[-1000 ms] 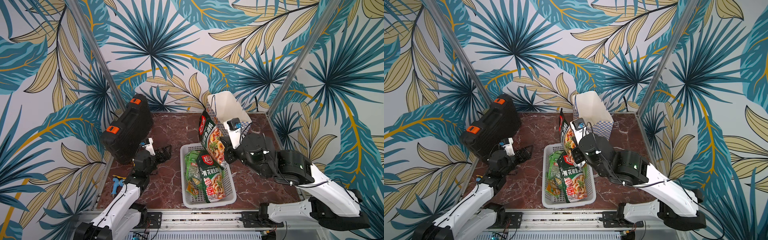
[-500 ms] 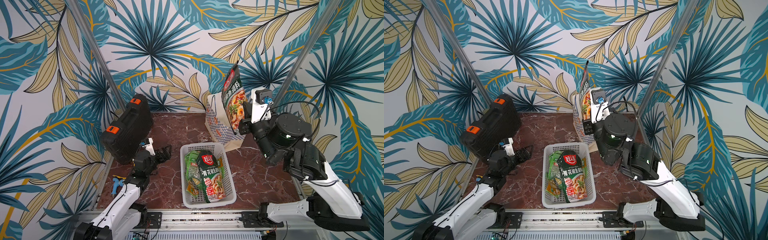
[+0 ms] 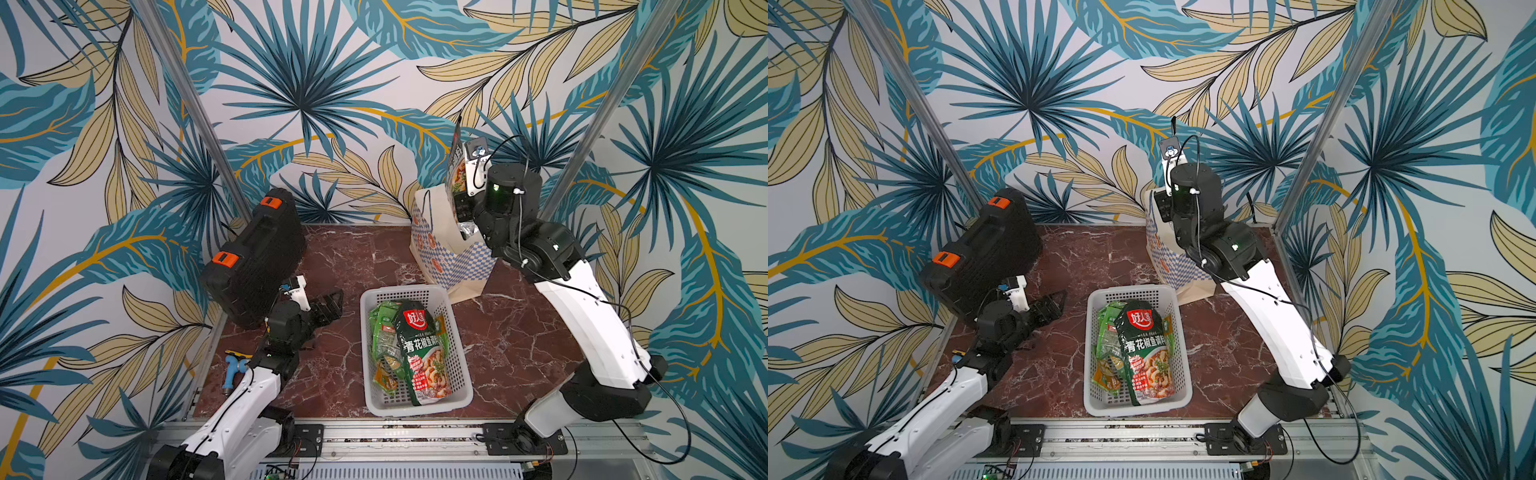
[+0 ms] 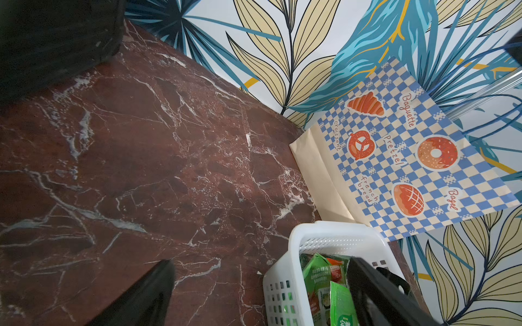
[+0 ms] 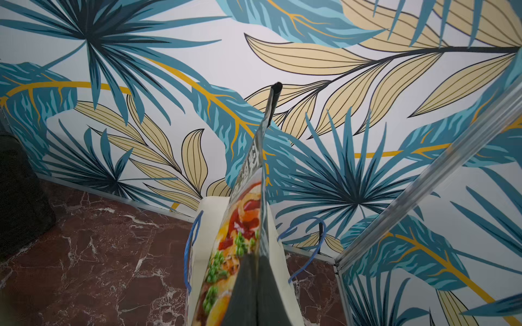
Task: Place the condiment packets inside the bag
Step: Place the condiment packet in the paper bag.
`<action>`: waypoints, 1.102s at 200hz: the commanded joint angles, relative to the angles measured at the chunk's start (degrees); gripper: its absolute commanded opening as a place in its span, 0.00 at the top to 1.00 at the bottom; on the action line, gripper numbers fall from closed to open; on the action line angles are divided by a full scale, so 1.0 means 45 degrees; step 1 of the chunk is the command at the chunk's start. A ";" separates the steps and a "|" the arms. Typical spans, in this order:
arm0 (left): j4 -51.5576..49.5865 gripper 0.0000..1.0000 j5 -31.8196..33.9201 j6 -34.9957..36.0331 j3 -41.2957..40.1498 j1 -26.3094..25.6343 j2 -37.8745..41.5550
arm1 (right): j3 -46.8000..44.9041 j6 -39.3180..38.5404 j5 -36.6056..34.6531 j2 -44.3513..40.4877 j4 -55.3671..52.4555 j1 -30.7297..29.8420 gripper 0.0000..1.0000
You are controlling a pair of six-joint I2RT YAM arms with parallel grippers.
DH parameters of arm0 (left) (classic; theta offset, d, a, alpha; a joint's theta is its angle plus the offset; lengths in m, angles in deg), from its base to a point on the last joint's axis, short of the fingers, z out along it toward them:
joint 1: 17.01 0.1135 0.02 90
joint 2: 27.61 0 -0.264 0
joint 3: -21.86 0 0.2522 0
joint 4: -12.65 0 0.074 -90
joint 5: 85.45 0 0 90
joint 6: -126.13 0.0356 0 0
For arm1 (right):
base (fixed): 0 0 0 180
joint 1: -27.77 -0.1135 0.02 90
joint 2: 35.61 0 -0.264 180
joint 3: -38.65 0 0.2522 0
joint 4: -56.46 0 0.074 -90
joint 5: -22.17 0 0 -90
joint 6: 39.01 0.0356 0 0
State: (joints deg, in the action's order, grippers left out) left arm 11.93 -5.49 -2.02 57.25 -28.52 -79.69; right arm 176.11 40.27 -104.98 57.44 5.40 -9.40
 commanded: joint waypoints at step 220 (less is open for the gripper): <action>0.0179 0.00 -0.0212 0.0226 0.0207 -0.0045 0.0120 | -0.2949 0.1876 0.2797 0.0580 -0.0149 0.2140 0.55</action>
State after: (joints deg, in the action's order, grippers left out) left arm 11.93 -5.19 -1.83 57.25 -28.56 -78.24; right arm 163.10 47.61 -90.95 63.83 4.46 0.02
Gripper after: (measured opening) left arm 0.999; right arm 0.386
